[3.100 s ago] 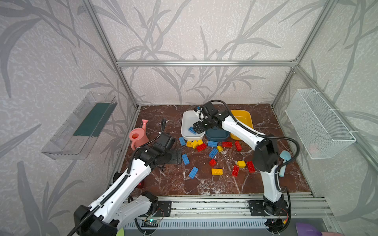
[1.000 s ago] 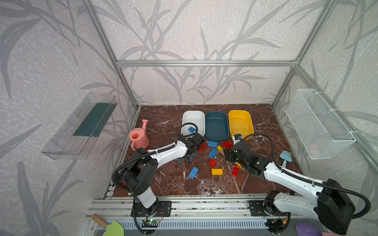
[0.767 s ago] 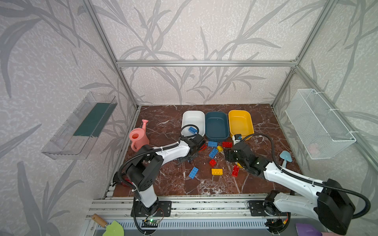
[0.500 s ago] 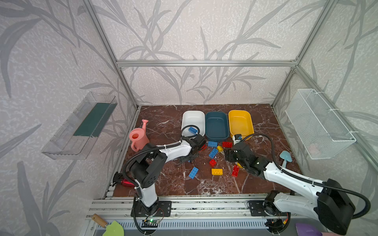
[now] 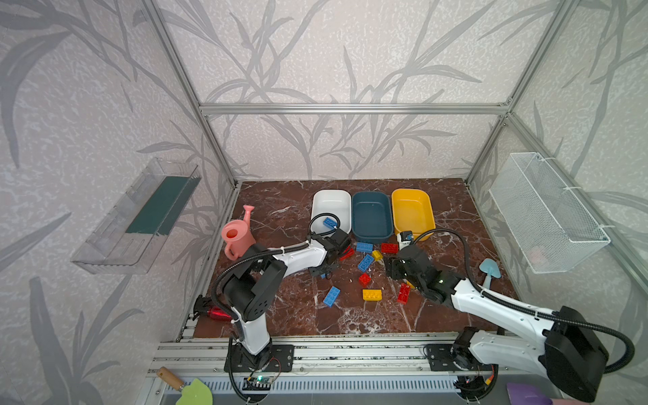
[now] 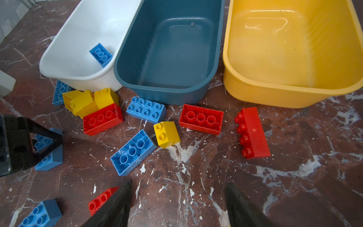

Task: Sort the legos into containers by color
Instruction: Pick up the lego from the center of the table, then place the lego in the container.

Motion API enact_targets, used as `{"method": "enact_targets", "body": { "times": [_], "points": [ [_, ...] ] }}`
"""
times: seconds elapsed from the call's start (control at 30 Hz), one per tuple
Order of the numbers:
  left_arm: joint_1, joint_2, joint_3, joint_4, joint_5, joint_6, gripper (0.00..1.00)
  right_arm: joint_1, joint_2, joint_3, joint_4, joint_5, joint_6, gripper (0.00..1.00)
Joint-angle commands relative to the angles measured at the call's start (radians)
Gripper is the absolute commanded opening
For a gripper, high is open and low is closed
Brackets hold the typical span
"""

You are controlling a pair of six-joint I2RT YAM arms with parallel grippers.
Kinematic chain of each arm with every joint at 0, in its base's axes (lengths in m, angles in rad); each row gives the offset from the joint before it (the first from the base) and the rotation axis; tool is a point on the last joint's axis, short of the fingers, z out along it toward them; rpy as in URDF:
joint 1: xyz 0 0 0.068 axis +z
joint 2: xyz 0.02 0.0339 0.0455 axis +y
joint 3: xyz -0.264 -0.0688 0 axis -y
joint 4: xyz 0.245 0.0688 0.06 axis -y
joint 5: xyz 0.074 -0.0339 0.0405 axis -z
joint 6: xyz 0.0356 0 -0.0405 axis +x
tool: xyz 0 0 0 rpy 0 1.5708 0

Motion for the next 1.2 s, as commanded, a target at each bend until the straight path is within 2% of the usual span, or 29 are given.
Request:
{"method": "enact_targets", "body": {
  "times": [0.0, 0.23, 0.43, 0.7, 0.93, 1.0, 1.17],
  "points": [
    [0.003, -0.048, 0.032, -0.048, -0.057, 0.033, 0.41, 0.007, -0.008, -0.001, 0.009, 0.023, -0.013, 0.75],
    [0.017, -0.104, 0.127, -0.123, -0.068, 0.122, 0.41, 0.008, -0.012, -0.002, 0.013, 0.019, -0.02, 0.75],
    [0.07, -0.102, 0.259, -0.173, -0.032, 0.214, 0.4, 0.008, -0.02, -0.009, 0.026, 0.01, -0.025, 0.75],
    [0.169, 0.042, 0.533, -0.228, 0.067, 0.325, 0.39, 0.008, -0.024, -0.02, 0.047, -0.01, -0.043, 0.75],
    [0.205, 0.202, 0.721, -0.285, 0.099, 0.352, 0.41, 0.008, -0.026, -0.023, 0.058, -0.026, -0.058, 0.76],
    [0.204, 0.181, 0.683, -0.274, 0.084, 0.332, 0.52, 0.009, -0.025, -0.023, 0.057, -0.031, -0.063, 0.76],
    [0.178, -0.032, 0.37, -0.146, 0.077, 0.247, 0.75, 0.009, -0.024, -0.022, 0.064, -0.05, -0.065, 0.77]
  ]
}}
